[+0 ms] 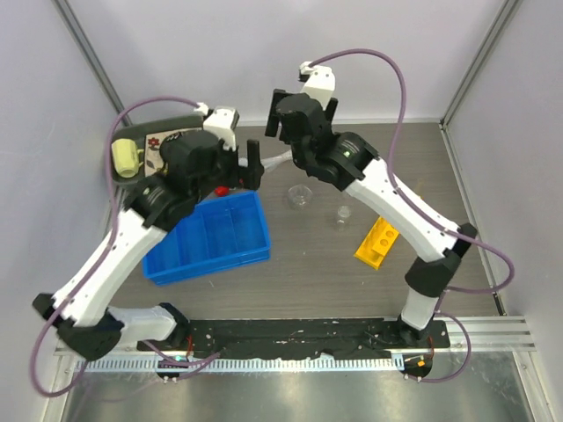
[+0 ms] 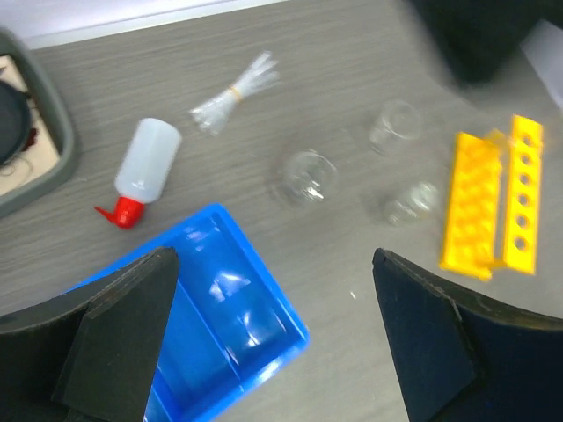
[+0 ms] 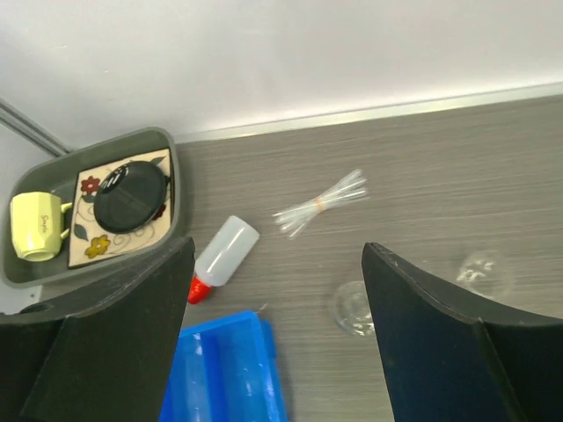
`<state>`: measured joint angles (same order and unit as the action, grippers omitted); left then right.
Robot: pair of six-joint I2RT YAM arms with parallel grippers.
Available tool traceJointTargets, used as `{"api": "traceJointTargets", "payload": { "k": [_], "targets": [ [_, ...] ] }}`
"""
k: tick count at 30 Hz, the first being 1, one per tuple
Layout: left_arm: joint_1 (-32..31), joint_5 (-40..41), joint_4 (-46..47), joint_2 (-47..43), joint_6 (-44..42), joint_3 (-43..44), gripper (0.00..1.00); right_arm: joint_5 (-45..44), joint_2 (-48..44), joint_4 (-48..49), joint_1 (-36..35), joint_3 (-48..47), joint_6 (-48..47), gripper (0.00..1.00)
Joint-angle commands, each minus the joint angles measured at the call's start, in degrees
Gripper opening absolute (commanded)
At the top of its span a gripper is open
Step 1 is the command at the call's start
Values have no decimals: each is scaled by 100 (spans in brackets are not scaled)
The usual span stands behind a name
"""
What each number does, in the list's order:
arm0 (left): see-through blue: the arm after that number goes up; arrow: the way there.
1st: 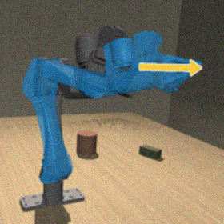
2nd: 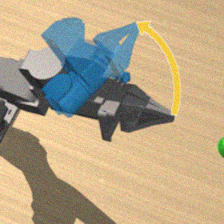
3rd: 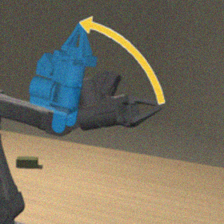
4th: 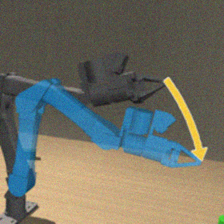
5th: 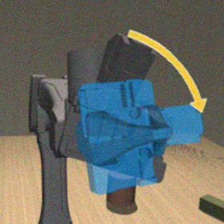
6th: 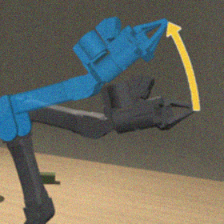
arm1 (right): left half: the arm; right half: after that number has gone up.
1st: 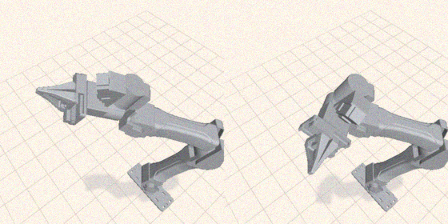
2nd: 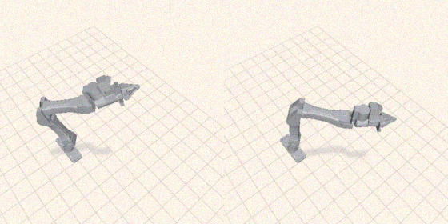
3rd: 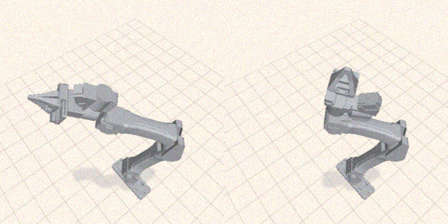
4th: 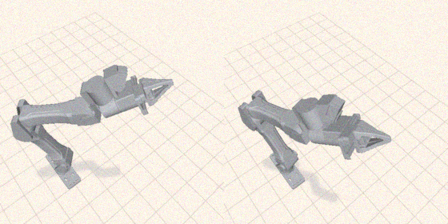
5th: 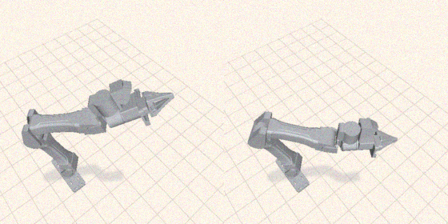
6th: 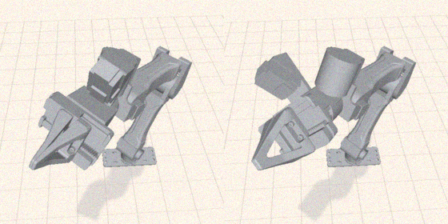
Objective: Organize the chemistry lab equipment
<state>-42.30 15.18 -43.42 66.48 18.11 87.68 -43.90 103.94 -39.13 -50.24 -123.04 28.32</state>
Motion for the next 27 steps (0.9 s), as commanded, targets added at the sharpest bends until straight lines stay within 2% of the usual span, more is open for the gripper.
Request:
{"api": "traceJointTargets", "payload": {
  "k": [1, 9, 12, 16, 19, 27],
  "targets": [
    [1056, -769, 756, 786, 26, 582, 97, -778, -777, -314, -179, 490, -634, 82],
    [2163, -1491, 783, 2867, 255, 1576, 97, -93, -1982, -603, -197, 1589, -205, 82],
    [2462, -1500, 633, 3640, 97, 1972, 99, 4, -2535, -517, -214, 2518, 147, 82],
    [2832, -1930, 414, 4581, -79, 2358, 100, 198, -3072, -472, -249, 3249, 420, 82],
    [2991, -1949, 194, 5057, -534, 2544, 100, 189, -3301, -551, -381, 3558, 517, 82],
    [3246, -2537, 518, 5454, -1011, 2263, 100, 505, -3425, -393, -487, 4104, 587, 82]
  ]
}}
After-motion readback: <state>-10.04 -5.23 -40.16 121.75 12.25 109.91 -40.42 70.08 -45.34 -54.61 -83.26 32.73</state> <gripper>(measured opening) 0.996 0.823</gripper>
